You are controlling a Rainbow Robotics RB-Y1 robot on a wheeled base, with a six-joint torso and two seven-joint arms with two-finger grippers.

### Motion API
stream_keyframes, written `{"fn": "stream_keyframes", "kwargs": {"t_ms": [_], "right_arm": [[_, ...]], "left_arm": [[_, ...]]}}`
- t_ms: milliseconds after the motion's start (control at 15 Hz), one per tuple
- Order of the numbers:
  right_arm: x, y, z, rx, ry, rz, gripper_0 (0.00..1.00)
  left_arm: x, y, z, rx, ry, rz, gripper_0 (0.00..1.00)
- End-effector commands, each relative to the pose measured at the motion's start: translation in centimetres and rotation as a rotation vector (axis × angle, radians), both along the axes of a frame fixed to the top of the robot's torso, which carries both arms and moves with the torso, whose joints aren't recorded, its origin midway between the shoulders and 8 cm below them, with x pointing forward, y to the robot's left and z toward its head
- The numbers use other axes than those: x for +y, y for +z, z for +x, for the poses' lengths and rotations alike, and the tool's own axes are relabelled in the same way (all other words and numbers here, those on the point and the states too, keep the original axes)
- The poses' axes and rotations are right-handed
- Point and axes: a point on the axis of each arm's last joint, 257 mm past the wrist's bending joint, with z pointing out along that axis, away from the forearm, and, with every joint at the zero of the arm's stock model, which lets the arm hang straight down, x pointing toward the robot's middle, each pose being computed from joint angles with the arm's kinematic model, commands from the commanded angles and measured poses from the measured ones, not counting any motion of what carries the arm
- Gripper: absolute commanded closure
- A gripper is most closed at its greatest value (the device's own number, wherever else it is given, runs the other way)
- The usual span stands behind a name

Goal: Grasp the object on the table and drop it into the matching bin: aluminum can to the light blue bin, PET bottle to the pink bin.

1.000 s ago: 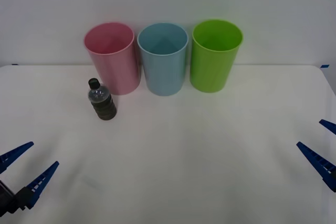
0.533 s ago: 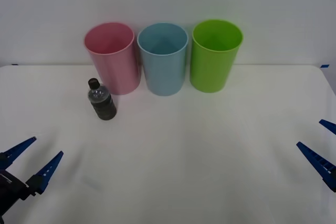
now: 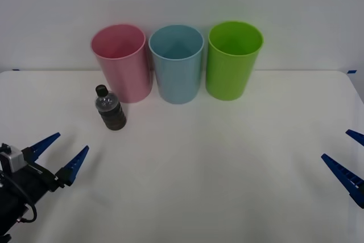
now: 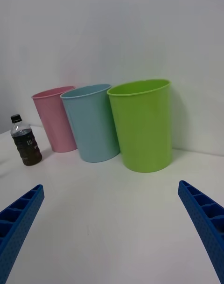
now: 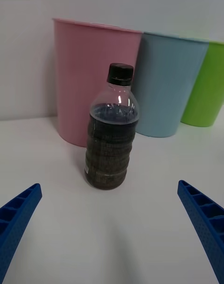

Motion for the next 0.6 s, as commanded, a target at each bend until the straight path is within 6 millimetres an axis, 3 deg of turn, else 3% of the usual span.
{"fn": "stream_keyframes", "kwargs": {"t_ms": [67, 600], "right_arm": [[0.0, 0.0, 0.0, 0.0, 0.0, 0.0, 0.0], [0.0, 0.0, 0.0, 0.0, 0.0, 0.0, 0.0]], "left_arm": [[-0.2, -0.3, 2.3, 0.0, -0.006, 0.02, 0.0], [-2.2, -0.6, 7.1, 0.008, -0.01, 0.043, 0.0]]}}
